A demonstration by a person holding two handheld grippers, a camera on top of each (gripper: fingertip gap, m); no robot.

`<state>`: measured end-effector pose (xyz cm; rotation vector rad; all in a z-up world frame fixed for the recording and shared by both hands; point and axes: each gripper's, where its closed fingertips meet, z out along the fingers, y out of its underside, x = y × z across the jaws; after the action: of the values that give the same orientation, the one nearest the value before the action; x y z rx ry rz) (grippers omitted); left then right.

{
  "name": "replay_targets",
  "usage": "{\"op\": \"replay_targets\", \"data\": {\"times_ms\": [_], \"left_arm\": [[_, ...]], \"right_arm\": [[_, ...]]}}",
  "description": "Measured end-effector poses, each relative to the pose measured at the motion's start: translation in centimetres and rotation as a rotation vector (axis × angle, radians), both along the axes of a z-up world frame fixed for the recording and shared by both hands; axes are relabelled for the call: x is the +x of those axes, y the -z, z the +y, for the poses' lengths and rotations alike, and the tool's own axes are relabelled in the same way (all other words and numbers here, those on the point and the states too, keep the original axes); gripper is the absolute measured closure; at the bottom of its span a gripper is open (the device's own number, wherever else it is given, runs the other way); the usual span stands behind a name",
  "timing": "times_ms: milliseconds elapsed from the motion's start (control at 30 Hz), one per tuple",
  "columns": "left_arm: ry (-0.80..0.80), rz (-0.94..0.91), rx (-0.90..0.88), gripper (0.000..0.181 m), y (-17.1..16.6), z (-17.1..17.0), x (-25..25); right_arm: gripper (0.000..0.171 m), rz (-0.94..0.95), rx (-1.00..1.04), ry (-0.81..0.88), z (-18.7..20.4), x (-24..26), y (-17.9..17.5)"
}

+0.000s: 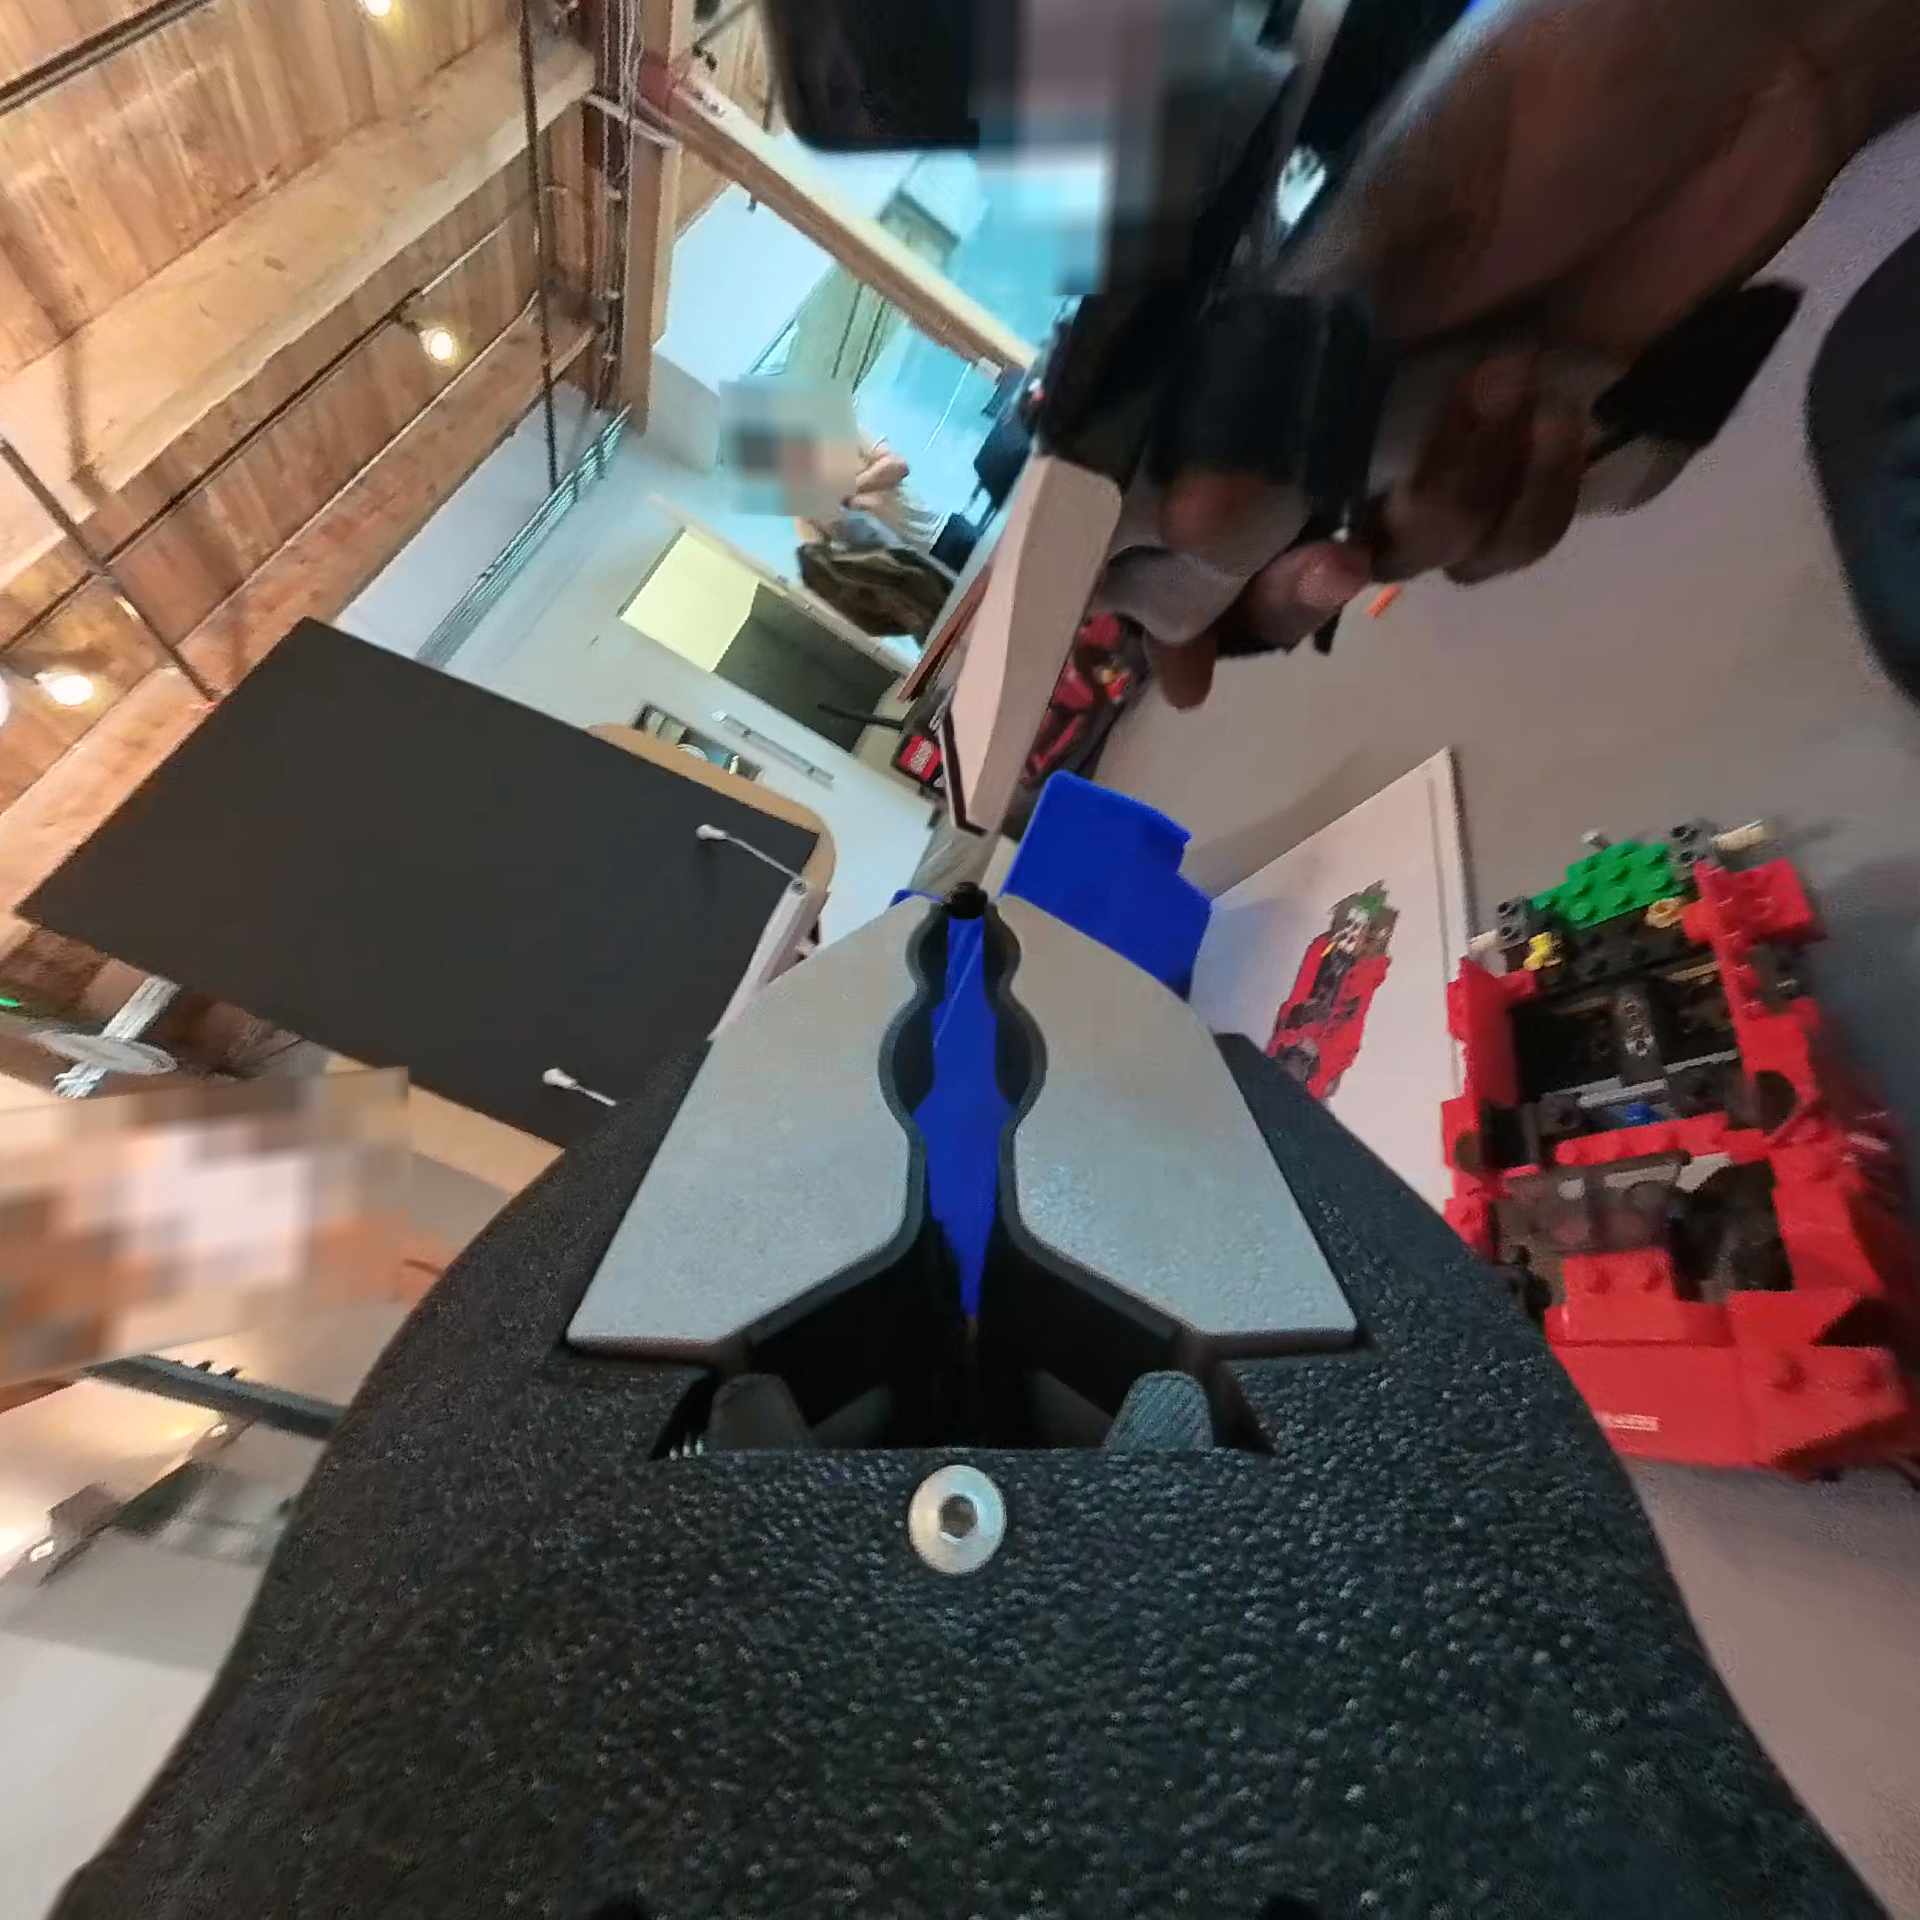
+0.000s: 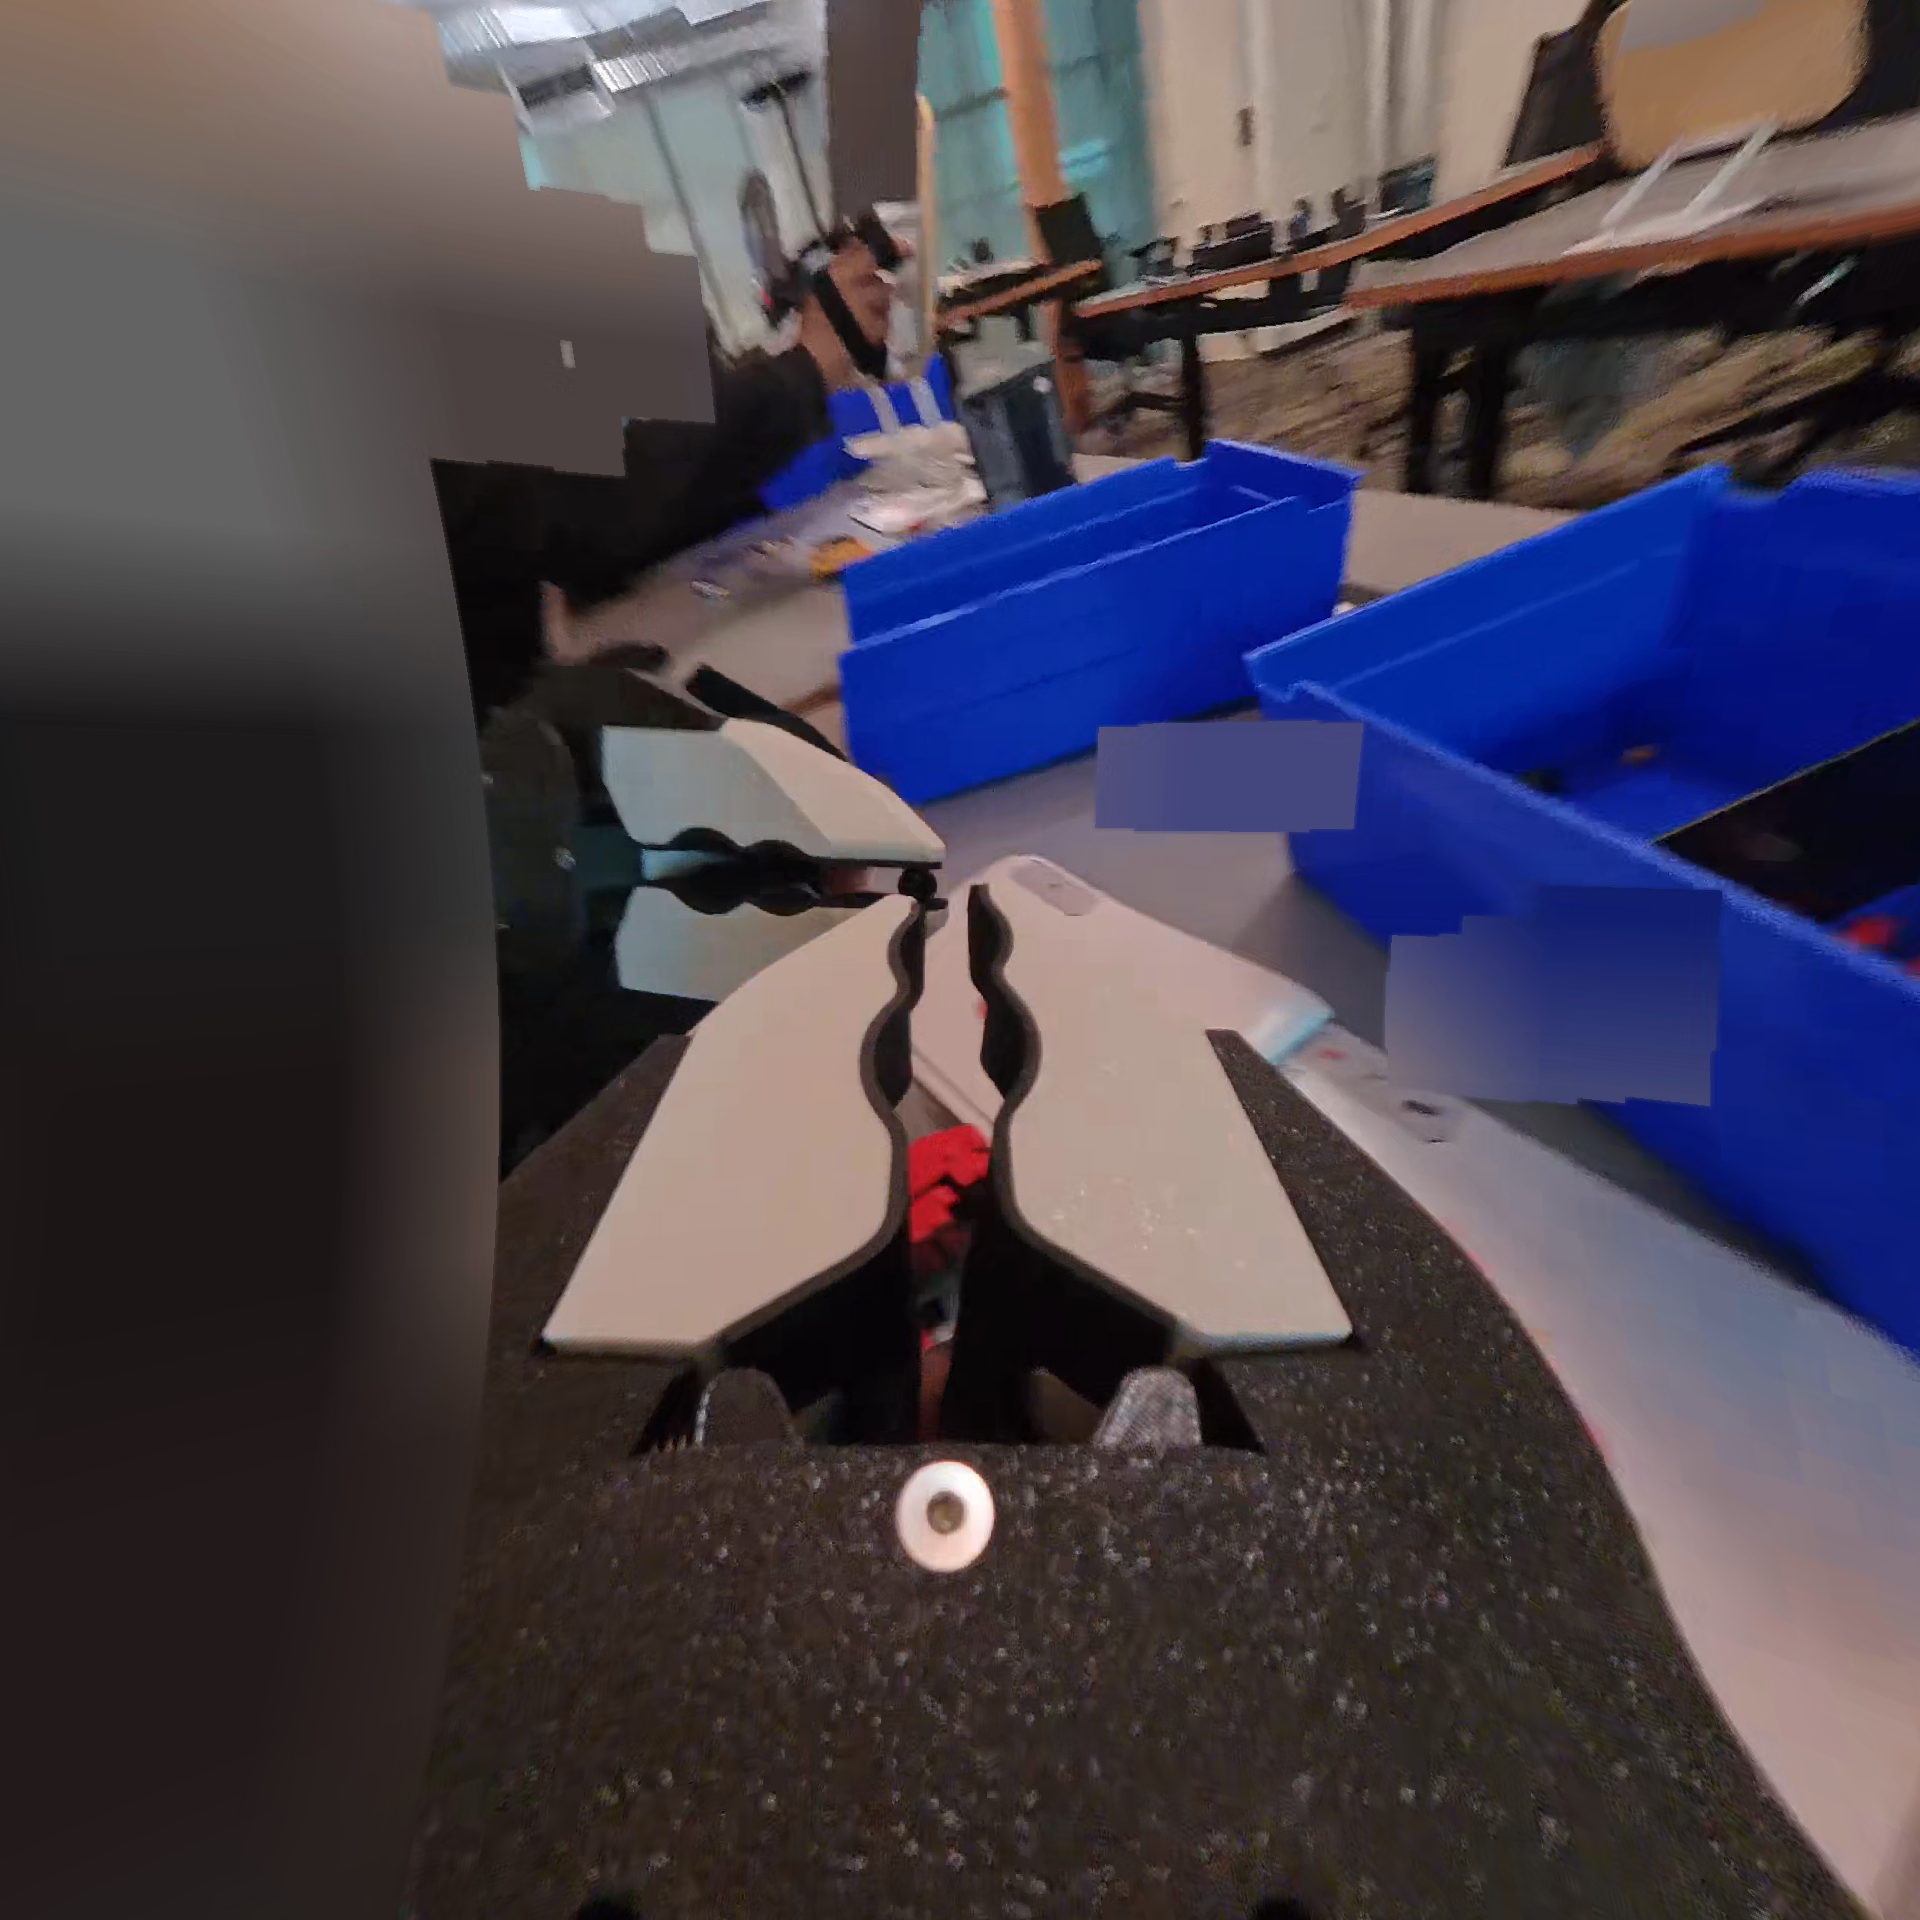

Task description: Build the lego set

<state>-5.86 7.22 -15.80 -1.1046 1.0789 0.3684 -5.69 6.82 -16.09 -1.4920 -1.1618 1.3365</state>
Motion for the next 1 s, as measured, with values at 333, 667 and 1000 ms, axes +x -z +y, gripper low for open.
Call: {"op": "replay_targets", "data": {"times_ms": [333,667,1000], "left_arm": [[-0.084,0.113,0.079,0.175,0.2,0.2,0.2],[-0.112,0.183,0.106,0.176,0.6,0.4,0.2],[-0.11,0.182,0.108,0.175,0.7,0.4,0.3]], "right_arm": [[0.165,-0.13,0.248,0.14,-0.2,-0.6,0.4],[0.165,-0.142,0.21,0.136,-0.2,-0.9,0.8],[0.167,-0.151,0.24,0.132,-0.2,-0.8,0.8]]}}
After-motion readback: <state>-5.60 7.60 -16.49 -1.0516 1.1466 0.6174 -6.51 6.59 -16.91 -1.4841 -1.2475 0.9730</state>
